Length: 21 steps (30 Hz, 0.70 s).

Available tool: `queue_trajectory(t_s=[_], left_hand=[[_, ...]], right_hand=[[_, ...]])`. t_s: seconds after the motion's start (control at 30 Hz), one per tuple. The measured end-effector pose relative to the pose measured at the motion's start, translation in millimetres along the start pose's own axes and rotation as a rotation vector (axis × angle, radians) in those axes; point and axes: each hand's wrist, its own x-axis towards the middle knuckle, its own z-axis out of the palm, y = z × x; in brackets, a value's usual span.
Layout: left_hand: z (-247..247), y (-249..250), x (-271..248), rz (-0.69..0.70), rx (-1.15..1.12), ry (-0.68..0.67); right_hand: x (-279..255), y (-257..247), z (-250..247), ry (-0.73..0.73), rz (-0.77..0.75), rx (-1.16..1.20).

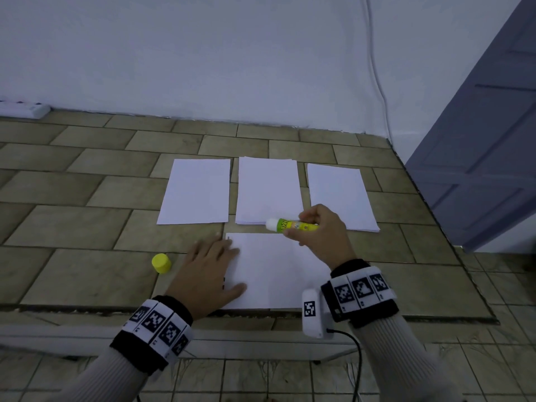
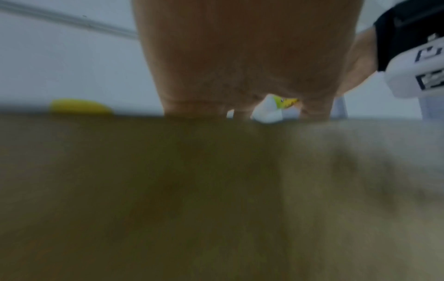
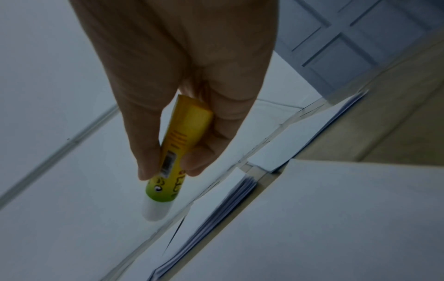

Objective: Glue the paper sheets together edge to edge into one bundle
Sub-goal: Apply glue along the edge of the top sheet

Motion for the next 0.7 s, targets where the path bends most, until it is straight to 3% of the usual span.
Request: queue_trajectory(t_s=[0.3,0.7], left_hand=[[21.8,-10.8,1.1,0.032,-0.06,0.086],[28.4,-13.8,2.7,0.038,-0.07,0.097]], right_hand=[[15.3,-30.1,46.7,-0.096,-0.104,-0.1],[23.1,-35.6,91.6,-0.23,-0.293,-0.332]])
